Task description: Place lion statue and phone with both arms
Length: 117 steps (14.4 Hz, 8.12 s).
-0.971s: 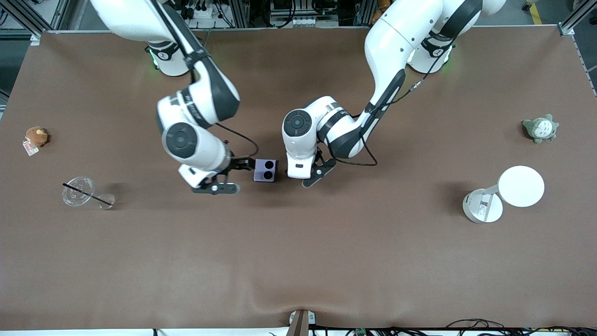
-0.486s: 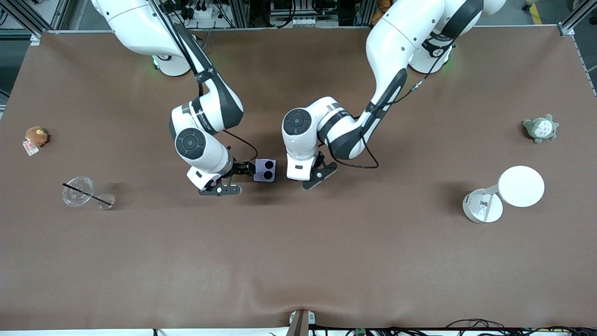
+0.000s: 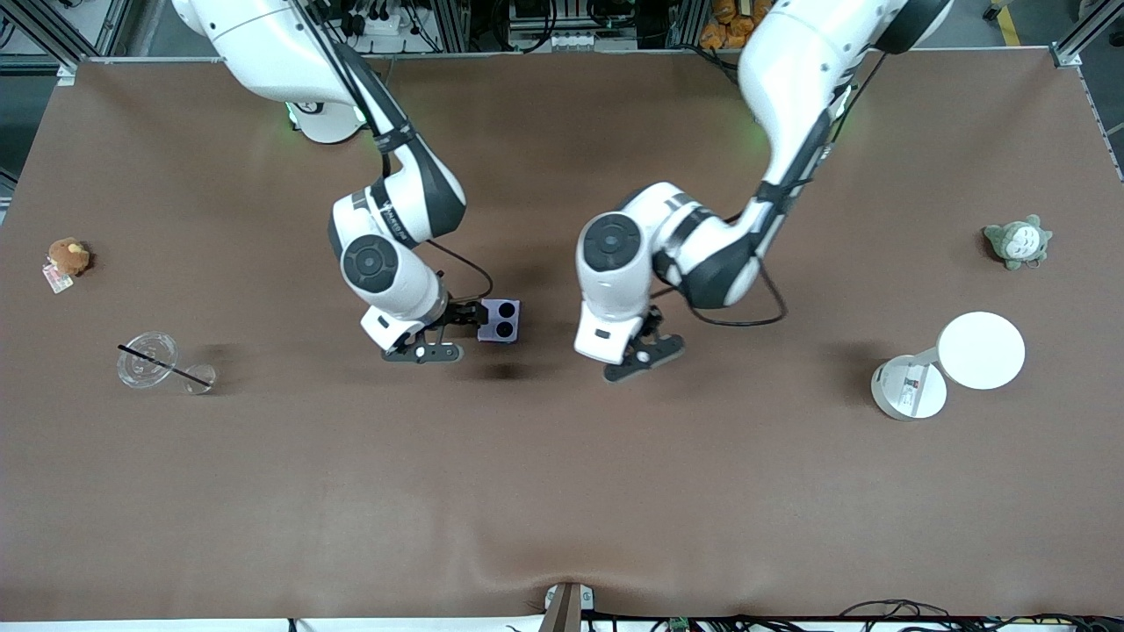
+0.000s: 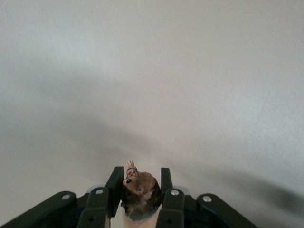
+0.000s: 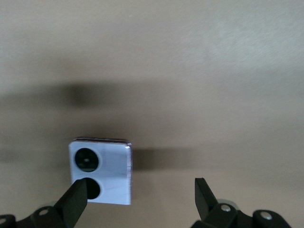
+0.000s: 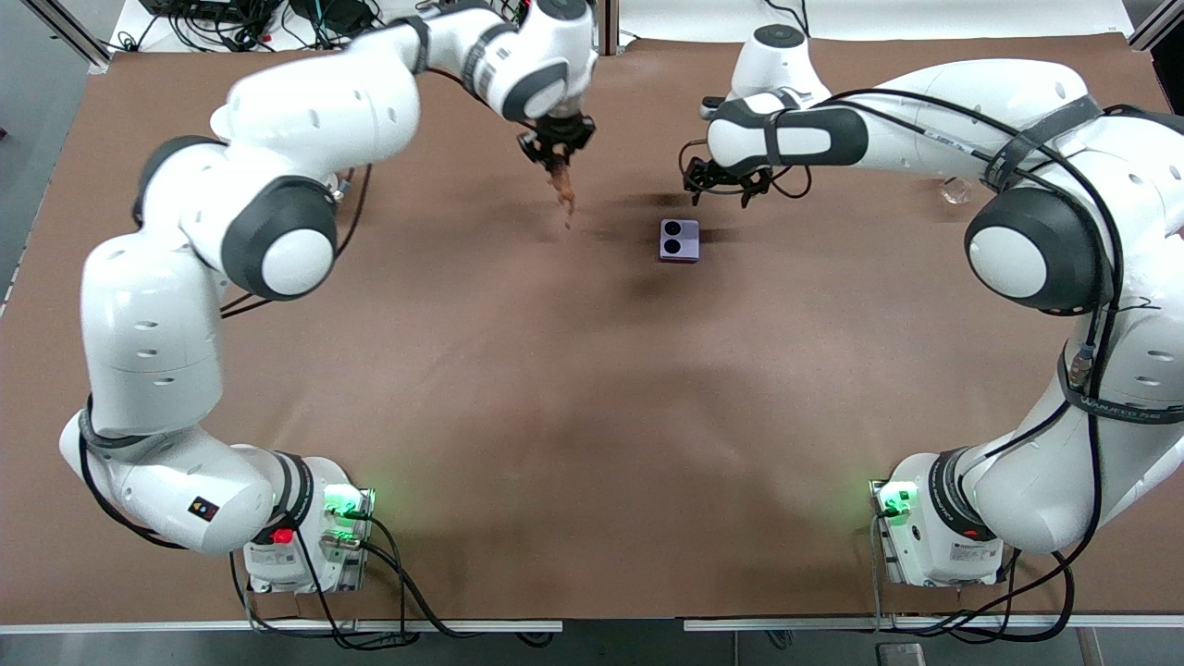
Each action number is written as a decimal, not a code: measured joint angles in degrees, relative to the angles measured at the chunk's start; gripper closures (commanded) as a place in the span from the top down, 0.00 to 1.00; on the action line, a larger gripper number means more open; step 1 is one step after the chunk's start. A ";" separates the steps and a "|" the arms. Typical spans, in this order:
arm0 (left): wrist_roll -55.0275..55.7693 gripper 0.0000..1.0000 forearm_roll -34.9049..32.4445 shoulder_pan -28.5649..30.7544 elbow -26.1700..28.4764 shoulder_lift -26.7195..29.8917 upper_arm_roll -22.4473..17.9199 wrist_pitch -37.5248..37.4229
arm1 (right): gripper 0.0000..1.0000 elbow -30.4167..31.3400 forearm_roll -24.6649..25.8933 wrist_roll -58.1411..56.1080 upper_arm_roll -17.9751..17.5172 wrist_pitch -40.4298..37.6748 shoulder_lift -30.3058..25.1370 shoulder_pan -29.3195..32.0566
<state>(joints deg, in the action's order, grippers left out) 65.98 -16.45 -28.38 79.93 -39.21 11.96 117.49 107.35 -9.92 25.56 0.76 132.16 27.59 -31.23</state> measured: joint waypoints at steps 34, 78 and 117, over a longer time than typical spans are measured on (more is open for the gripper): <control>-57.98 0.00 2.54 43.34 29.54 11.82 12.48 21.83 | 0.04 -3.00 -0.06 -21.01 10.39 -7.74 -6.55 12.07; -59.11 1.00 12.42 45.54 1.63 33.27 11.68 -32.31 | 1.00 -19.55 0.58 -37.32 14.14 -29.07 -9.48 25.92; -59.00 1.00 16.80 25.61 8.22 41.72 -10.53 -33.76 | 1.00 -22.67 8.91 -24.72 2.08 -50.94 -27.12 30.37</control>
<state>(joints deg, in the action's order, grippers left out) 6.98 0.35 -2.76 88.15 2.50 1.43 83.73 84.68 -1.02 0.84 2.84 81.21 0.47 -0.86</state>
